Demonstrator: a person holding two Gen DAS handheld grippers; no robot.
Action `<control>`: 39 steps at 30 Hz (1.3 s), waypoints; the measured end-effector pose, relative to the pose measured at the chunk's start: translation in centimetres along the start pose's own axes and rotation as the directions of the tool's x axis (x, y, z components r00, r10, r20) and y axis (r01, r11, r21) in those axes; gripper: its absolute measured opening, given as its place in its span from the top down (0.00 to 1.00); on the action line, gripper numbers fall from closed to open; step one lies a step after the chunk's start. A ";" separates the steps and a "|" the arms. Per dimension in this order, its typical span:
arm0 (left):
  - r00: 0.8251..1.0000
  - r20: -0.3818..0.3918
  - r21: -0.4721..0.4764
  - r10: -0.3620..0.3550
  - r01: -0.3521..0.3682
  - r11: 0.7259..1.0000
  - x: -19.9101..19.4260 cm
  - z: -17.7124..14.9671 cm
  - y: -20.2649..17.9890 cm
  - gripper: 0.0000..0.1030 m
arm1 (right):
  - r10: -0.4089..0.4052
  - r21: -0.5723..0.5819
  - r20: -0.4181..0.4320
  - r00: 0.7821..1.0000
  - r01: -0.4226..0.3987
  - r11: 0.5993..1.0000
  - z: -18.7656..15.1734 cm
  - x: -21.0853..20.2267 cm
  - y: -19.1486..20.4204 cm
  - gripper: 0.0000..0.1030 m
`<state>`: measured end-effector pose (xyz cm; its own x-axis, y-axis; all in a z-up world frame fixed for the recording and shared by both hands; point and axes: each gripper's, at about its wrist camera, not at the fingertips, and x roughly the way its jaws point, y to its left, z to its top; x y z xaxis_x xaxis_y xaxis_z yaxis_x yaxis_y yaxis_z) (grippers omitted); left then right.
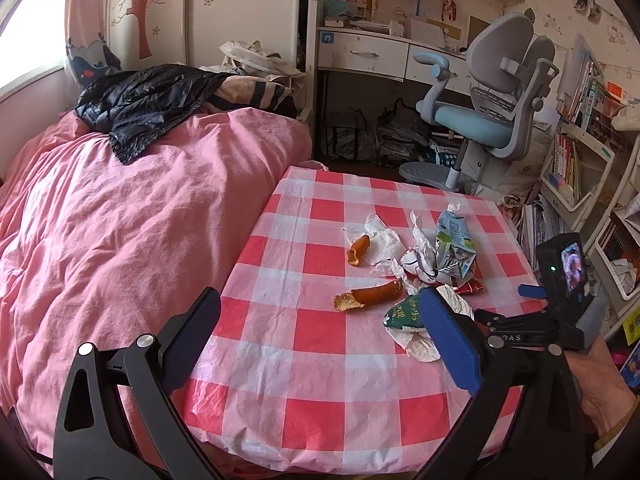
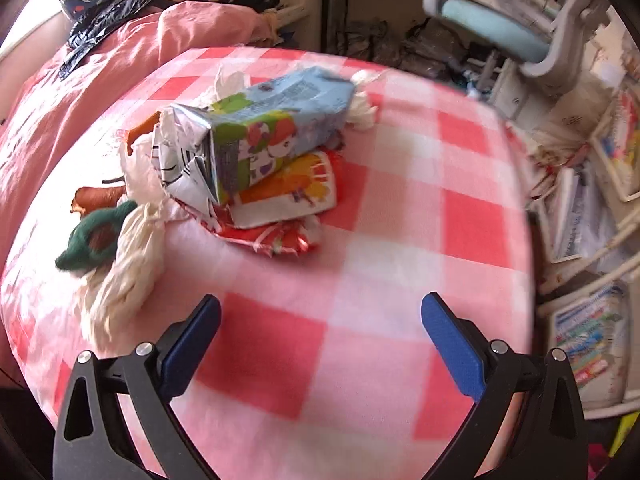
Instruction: Collect trash
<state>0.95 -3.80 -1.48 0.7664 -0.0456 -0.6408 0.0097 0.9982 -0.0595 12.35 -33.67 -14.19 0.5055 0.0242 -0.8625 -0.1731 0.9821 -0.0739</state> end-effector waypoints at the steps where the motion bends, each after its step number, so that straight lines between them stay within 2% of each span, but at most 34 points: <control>1: 1.000 0.002 -0.010 0.000 0.000 1.000 -0.1 0.0 0.3 0.07 | -0.040 -0.017 0.040 0.998 0.040 0.999 -0.4 -1.8 0.0 0.06; 3: 1.000 0.001 -0.036 -0.004 0.004 0.999 -0.1 0.0 0.8 0.07 | -0.066 -0.021 0.099 0.993 0.068 0.997 -1.1 -4.3 0.1 0.06; 5: 1.000 -0.005 -0.063 -0.016 0.016 0.998 -0.1 0.0 1.3 0.07 | -0.065 -0.010 0.217 0.974 0.069 0.998 -2.7 -8.3 0.4 0.06; 6: 1.000 -0.007 -0.076 -0.021 0.021 0.997 -0.2 0.0 1.5 0.07 | -0.059 -0.004 0.284 0.957 0.063 0.998 -3.4 -10.0 0.7 0.06; 8: 1.000 -0.007 -0.098 -0.027 0.026 0.995 -0.2 0.0 1.9 0.07 | -0.045 0.016 0.453 0.891 0.043 0.999 -5.6 -14.2 1.0 0.06; 9: 1.000 -0.007 -0.104 -0.028 0.027 0.994 -0.2 0.0 2.0 0.07 | -0.038 0.027 0.502 0.864 0.028 0.999 -6.3 -15.4 1.0 0.06; 10: 1.000 -0.005 -0.108 -0.027 0.027 0.994 -0.3 -0.1 2.1 0.07 | -0.004 0.039 0.527 0.850 -0.019 0.999 -7.5 -16.1 0.8 0.06; 13: 1.000 -0.004 -0.111 -0.027 0.027 0.993 -0.3 -0.2 2.1 0.07 | 0.060 0.054 0.489 0.870 -0.099 0.994 -7.3 -15.2 0.6 0.06; 17: 1.000 -0.004 -0.111 -0.030 0.029 0.993 -0.3 -0.3 2.1 0.07 | 0.065 0.088 0.532 0.844 -0.132 0.987 -6.7 -15.2 0.4 0.06; 26: 0.999 -0.006 -0.101 -0.039 0.038 0.994 -0.3 -0.3 1.7 0.07 | 0.043 0.086 0.580 0.813 -0.114 0.990 -7.3 -16.3 0.8 0.06; 32: 0.999 0.006 -0.075 -0.033 0.033 0.997 -0.6 -0.2 1.0 0.07 | 0.033 0.105 0.595 0.803 -0.118 0.987 -7.4 -16.8 0.2 0.06; 39: 0.999 0.025 -0.047 -0.030 0.031 0.998 -0.9 -0.2 0.5 0.07 | 0.014 0.109 0.593 0.805 -0.098 0.989 -7.5 -16.8 0.0 0.06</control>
<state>0.12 -3.26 -1.06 0.7813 -0.0741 -0.6198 0.0029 0.9934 -0.1151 -2.44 -35.46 -3.44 0.9059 0.1445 -0.3981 -0.1287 0.9895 0.0662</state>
